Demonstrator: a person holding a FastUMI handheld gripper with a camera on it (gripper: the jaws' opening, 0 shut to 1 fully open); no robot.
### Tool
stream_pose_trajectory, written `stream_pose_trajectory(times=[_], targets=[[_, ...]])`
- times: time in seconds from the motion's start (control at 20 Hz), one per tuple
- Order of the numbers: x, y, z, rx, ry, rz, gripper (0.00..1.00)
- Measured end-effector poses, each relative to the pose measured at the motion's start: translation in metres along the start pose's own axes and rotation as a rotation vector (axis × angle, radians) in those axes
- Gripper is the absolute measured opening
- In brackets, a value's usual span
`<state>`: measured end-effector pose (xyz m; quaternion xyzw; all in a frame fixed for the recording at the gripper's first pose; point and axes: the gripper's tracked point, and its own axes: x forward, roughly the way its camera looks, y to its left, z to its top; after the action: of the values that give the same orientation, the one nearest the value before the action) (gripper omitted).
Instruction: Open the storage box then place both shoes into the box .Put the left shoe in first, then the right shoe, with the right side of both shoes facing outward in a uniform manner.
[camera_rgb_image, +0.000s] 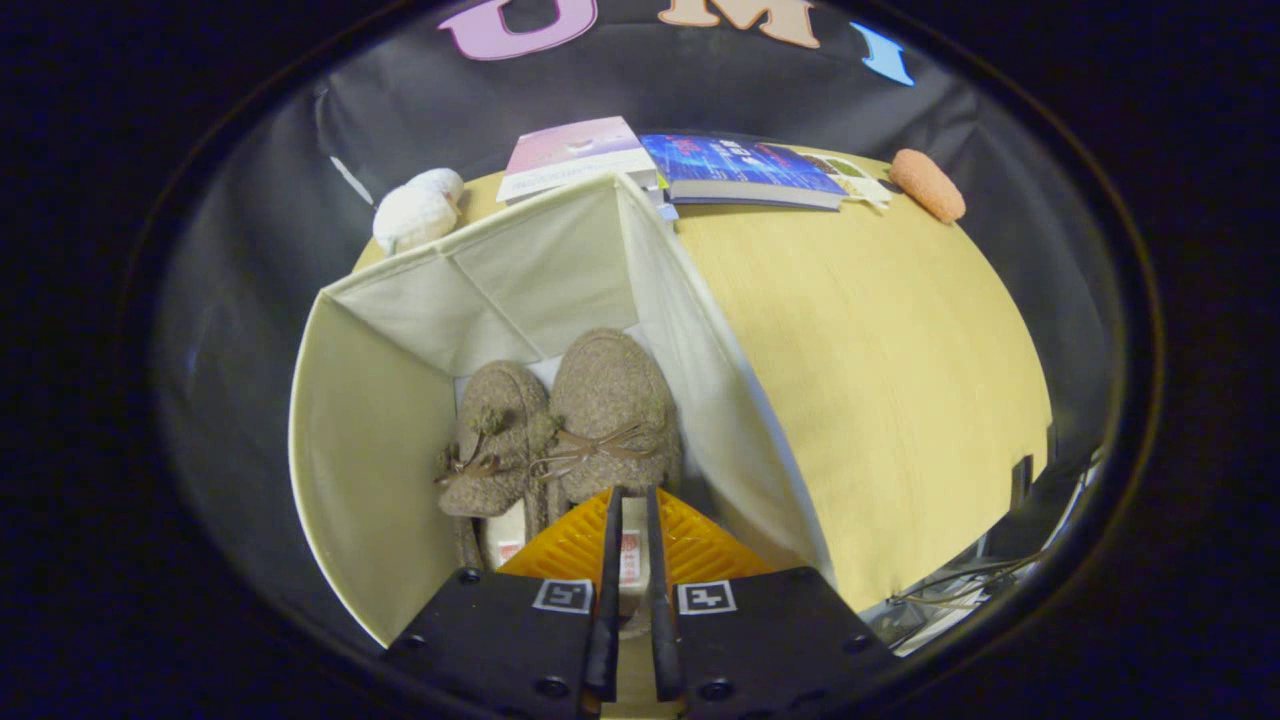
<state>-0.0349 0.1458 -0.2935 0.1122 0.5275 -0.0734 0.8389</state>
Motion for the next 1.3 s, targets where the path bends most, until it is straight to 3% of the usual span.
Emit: stream_pose_trajectory(times=[0.45, 0.7, 1.0, 1.3], targets=[[-0.035, -0.003, 0.037, 0.085, -0.117, 0.109, 0.16], [-0.087, -0.023, 0.116, 0.05, -0.412, 0.141, 0.16], [-0.198, -0.071, 0.222, 0.019, -0.823, 0.119, 0.16], [-0.293, -0.127, 0.29, -0.004, -1.053, 0.095, 0.16]])
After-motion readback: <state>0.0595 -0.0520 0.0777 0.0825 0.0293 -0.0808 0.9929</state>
